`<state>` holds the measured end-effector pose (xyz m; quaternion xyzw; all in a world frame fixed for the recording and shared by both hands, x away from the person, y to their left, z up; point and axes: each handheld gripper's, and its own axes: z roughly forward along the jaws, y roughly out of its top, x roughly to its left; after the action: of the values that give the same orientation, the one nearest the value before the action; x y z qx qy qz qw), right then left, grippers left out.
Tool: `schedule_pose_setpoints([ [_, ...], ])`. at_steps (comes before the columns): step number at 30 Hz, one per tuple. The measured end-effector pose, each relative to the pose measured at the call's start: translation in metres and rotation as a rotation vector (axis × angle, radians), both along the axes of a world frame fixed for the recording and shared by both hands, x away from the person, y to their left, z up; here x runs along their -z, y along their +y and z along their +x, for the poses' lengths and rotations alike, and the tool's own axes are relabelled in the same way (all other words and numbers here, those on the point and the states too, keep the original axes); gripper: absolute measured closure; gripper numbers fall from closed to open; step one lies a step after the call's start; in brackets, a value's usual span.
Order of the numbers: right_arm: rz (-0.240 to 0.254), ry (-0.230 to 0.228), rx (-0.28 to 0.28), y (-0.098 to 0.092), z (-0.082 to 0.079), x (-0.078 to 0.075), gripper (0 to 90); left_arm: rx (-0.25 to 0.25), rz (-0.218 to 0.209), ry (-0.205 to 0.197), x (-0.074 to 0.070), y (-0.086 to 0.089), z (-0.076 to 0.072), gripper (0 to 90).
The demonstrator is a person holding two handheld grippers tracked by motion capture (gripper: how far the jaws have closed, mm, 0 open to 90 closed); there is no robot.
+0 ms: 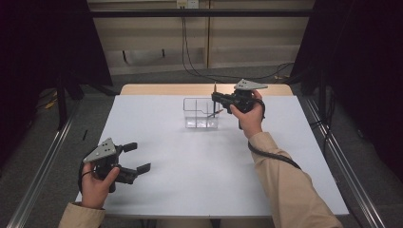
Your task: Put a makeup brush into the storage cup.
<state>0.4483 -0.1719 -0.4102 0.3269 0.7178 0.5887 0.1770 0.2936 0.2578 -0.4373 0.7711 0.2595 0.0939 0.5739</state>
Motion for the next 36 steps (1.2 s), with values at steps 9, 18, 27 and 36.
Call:
schedule_pose_setpoints([
  [9,0.026,0.013,-0.037,0.000,-0.002,-0.001,65.9,0.000,0.001,-0.001,0.000,0.000,0.000,1.5],
  [18,0.047,0.010,-0.044,-0.002,-0.007,-0.011,30.7,0.000,0.003,-0.004,-0.001,-0.001,-0.001,1.5],
  [27,0.040,-0.003,-0.044,-0.011,-0.015,-0.008,18.0,0.001,0.005,-0.009,-0.002,-0.002,-0.001,1.5],
  [36,0.026,-0.020,-0.069,-0.011,-0.025,-0.010,11.8,0.003,0.001,-0.014,-0.002,-0.003,0.001,1.5],
])
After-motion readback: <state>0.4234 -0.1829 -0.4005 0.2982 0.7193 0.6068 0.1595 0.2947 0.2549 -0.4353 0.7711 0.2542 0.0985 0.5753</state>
